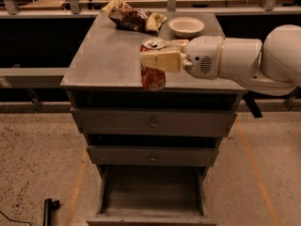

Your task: Place coke can into bottom drawer

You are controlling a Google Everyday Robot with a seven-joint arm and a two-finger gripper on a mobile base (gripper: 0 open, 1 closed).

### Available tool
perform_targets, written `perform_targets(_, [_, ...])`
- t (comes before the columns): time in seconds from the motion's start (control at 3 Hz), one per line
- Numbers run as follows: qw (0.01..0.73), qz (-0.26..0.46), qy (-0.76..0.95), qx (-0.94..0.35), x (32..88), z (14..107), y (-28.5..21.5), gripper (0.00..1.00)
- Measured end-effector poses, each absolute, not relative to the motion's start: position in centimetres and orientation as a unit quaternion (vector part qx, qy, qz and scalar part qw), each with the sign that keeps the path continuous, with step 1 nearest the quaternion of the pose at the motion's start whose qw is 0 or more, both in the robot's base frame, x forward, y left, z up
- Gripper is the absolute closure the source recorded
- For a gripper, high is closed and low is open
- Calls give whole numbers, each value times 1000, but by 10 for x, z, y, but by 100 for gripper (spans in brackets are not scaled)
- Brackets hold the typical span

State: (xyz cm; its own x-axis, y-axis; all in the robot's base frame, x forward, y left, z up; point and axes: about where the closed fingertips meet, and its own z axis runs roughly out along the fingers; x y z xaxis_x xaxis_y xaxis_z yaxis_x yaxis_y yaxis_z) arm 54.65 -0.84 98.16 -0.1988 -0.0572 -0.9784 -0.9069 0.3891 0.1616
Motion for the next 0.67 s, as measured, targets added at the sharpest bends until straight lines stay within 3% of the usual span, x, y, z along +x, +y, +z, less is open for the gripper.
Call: perform_targets(0.67, [519,385,664,-375,514,945,0,100])
